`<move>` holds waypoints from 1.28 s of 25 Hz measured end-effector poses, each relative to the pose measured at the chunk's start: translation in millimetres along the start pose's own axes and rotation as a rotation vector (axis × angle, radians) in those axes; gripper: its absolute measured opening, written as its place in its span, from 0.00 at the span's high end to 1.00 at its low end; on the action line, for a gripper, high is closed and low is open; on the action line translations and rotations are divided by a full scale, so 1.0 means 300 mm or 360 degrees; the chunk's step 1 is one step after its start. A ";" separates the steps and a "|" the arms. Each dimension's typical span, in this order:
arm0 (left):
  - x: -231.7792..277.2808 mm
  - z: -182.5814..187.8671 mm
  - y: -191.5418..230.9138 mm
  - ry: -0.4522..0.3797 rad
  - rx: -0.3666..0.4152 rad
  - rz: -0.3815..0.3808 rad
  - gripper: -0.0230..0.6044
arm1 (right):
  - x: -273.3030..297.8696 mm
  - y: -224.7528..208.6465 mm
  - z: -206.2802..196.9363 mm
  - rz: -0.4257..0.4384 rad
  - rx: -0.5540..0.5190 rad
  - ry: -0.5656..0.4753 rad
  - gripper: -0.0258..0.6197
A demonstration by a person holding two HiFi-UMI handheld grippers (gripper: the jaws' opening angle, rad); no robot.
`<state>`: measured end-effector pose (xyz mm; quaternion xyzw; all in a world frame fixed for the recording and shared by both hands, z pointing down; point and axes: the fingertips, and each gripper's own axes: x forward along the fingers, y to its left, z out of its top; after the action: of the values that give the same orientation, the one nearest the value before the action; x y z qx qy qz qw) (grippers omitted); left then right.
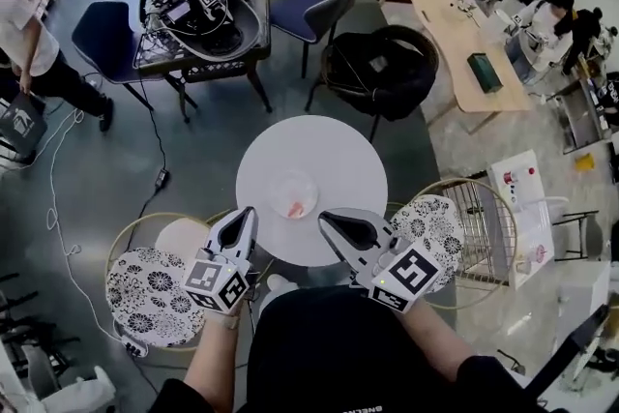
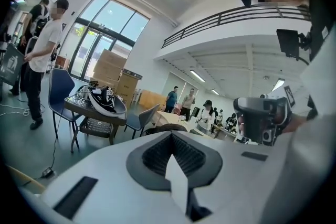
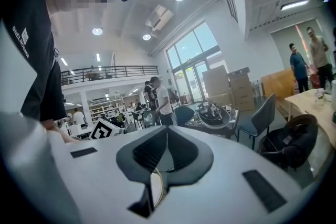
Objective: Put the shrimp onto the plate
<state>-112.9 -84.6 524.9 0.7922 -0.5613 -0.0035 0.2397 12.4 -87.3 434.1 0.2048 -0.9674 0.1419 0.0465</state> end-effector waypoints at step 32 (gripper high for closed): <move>-0.791 0.176 0.068 -0.0538 -0.0103 0.0874 0.96 | 0.448 0.610 -0.022 0.1002 -0.0089 0.0132 0.93</move>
<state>-233.2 101.9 423.5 0.5912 -0.7855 -0.0881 0.1602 -184.9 23.5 413.7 -0.1121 -0.9840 0.1308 0.0455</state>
